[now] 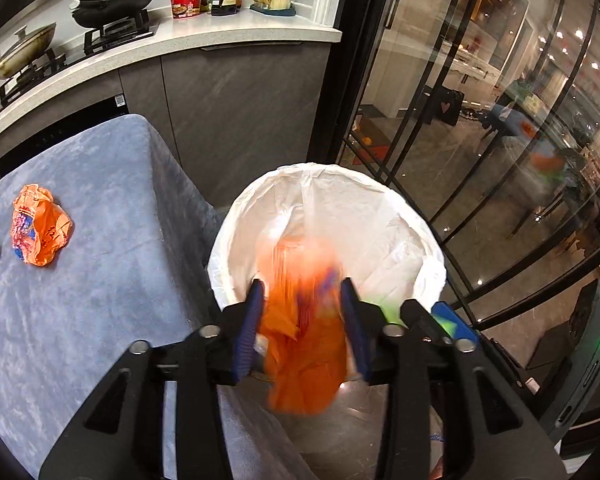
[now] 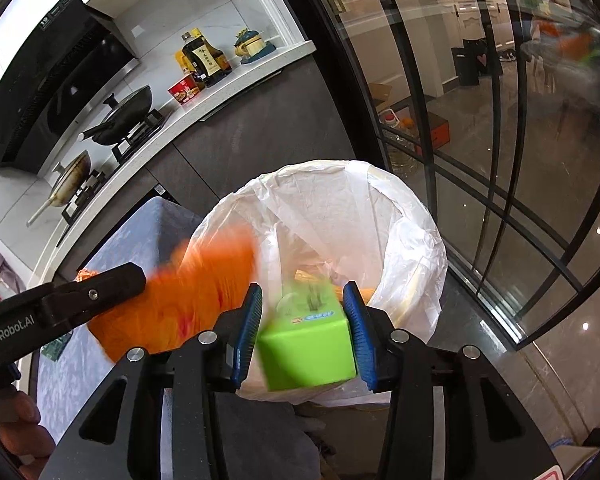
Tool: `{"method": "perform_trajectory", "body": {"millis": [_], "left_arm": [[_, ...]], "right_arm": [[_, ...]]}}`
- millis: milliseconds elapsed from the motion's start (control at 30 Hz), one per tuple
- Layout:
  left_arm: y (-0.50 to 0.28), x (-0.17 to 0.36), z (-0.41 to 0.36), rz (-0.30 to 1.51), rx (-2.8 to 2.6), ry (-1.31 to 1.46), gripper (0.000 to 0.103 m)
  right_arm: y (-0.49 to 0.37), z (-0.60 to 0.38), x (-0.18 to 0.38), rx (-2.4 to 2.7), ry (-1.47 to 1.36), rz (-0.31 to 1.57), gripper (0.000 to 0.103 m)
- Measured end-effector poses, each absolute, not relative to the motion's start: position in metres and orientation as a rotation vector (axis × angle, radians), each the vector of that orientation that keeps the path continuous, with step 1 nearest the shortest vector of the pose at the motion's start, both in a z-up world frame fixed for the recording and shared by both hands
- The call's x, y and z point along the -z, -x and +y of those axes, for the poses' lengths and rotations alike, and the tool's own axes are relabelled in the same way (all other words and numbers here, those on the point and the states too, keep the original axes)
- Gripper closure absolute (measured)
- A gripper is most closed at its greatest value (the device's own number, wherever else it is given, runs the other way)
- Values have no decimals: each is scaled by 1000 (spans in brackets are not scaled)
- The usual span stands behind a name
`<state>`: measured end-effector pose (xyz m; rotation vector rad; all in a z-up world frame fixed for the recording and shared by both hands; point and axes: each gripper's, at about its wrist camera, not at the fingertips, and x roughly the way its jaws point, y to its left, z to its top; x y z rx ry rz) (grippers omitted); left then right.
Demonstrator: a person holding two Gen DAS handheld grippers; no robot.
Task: Collect trash
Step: 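Open both tools over the bin, dropping the orange bag and green tea carton, then move both tools back over the table toward the orange wrapper and milk carton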
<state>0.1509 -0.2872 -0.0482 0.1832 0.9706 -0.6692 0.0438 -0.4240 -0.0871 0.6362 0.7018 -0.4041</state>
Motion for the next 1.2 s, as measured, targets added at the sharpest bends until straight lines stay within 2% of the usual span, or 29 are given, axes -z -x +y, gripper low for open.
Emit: {"method": "perform_trajectory", "body": {"millis": [33,200,333,400,1067,1200], "left_arm": [[-150,48,-287,965,664,-181,55],[-154,46,-281,961,645,-170,54],[-157,43,-273,958,630,-149,48],[-158,41,-269,953,624,-141,48],[-176,22,-192,907,549,-53,47],[-181,18,-168,884,514,-39,39]], "right_arm": [[-43,-424,87,404,-636,701,61],[-43,-424,85,406,-635,693,61],[-42,-424,80,408,-635,682,60],[-41,-423,78,410,-633,676,57],[-63,-368,42,327,-542,649,56],[-75,-348,36,299,-522,651,56]]}}
